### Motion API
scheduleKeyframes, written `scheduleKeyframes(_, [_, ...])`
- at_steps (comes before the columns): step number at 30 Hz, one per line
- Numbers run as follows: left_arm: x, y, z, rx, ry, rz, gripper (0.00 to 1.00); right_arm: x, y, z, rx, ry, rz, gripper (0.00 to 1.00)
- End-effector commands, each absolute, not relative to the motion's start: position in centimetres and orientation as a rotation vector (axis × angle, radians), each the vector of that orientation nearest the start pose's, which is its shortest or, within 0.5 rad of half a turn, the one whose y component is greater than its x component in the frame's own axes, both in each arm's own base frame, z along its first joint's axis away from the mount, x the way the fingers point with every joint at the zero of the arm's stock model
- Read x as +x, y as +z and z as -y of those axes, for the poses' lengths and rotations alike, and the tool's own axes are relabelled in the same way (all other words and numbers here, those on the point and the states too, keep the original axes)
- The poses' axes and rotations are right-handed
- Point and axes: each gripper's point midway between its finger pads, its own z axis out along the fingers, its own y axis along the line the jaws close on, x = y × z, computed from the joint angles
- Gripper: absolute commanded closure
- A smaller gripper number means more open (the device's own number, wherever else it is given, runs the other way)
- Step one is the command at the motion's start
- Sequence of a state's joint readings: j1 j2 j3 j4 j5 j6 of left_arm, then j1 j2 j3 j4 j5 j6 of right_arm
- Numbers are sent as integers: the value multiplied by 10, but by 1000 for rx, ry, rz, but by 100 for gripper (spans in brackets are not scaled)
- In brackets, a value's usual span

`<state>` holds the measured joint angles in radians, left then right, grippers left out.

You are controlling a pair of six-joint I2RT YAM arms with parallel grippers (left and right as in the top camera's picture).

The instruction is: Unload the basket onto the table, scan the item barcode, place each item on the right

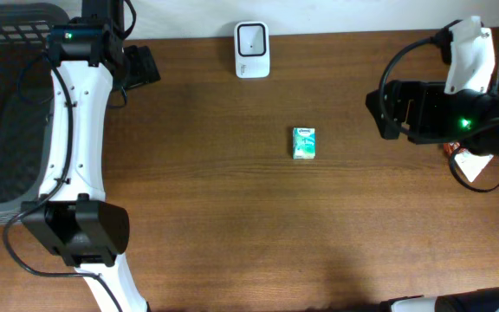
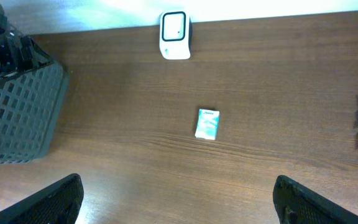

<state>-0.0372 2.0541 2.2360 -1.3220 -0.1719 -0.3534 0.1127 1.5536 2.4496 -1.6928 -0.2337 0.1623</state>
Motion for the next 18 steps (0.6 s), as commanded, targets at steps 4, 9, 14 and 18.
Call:
scheduleKeyframes(4, [476,230,-12,-486,110,-2639,1,280,431,-75,-48,437,-2391,4])
scheduleKeyframes(9, [476,230,-12,-486,110,-2639,1,286,433,-75,-48,433,-2376,1])
scheduleKeyframes(14, [476,230,-12,-486,110,-2639,1,321,406,-79,-35,432,-2461,1])
scheduleKeyframes(18, [476,230,-12,-486,110,-2639,1,372,345,-85,-7,433,-2636,1])
